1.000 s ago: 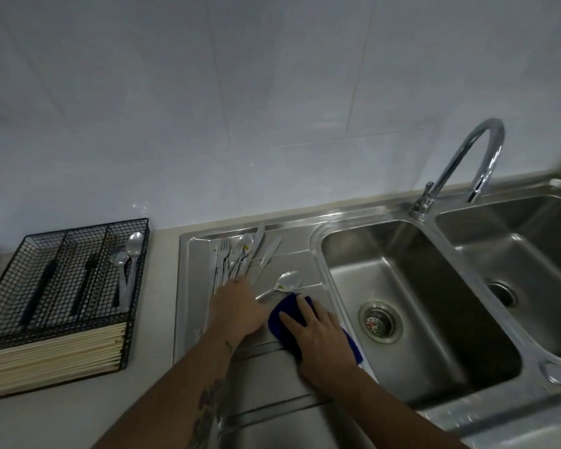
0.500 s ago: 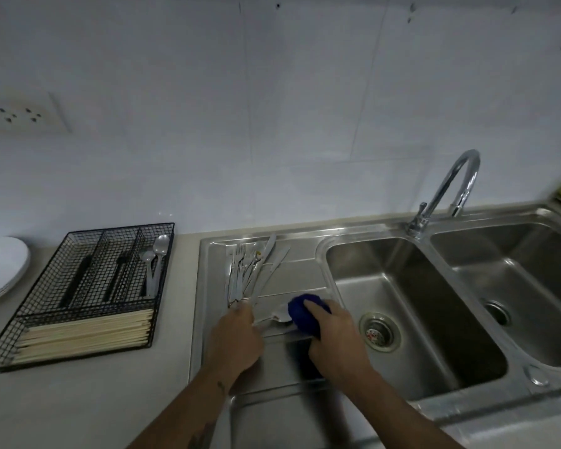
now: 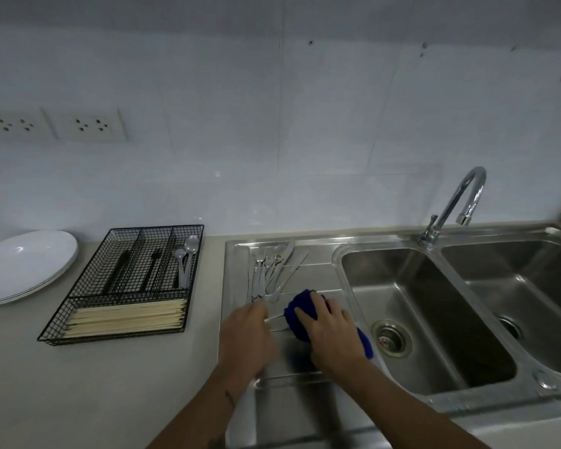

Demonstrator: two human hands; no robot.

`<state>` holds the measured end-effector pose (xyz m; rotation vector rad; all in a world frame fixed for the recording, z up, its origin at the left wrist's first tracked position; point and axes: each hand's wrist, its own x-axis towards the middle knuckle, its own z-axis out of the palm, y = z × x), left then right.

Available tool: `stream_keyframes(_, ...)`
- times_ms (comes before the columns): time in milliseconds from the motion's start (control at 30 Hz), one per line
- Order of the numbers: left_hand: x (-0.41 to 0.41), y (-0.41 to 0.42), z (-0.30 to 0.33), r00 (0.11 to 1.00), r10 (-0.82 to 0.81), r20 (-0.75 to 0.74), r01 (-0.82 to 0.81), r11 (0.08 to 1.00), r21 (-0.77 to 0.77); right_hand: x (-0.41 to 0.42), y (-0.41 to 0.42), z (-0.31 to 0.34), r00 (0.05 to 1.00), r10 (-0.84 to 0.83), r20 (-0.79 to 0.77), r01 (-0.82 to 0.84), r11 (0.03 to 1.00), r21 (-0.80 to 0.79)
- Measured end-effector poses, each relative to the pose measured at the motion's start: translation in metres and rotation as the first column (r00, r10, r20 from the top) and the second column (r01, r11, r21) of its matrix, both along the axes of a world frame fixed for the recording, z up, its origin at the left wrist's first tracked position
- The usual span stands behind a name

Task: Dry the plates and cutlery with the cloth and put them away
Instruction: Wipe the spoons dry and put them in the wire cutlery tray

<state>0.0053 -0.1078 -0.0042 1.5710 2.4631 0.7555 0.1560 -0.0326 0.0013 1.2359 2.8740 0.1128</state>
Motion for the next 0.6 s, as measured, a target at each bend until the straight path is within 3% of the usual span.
stream_keyframes(100,-0.002,-0.005,0.005,0.999,0.013,-0.035,-0.013,1.000,-0.005,0.018,0.013,0.007,0.991,-0.131,-0.026,0.130,0.991,-0.028)
stream_keyframes(233,0.000,-0.006,0.012,0.998,-0.001,-0.056,-0.001,0.999,-0.035,0.028,0.021,0.014,0.932,-0.234,-0.278,0.239,0.971,-0.018)
stream_keyframes(300,0.002,-0.003,0.019,0.999,-0.007,-0.038,0.007,1.000,-0.015,0.024,0.019,0.016,0.907,-0.178,-0.381,0.199,0.980,0.014)
stream_keyframes(400,0.006,0.003,0.028,0.999,-0.023,0.034,0.023,1.000,0.008,0.010,0.005,0.017,0.931,-0.034,-0.364,0.064,0.995,0.070)
stream_keyframes(500,0.000,0.005,0.037,0.995,-0.049,0.091,0.058,0.994,-0.094,0.007,0.003,0.010,0.923,-0.105,-0.369,0.120,0.993,0.018)
stream_keyframes(600,-0.011,0.001,0.037,0.982,-0.082,0.169,0.118,0.968,-0.219,0.015,0.007,0.010,0.855,-0.247,-0.456,0.242,0.968,-0.070)
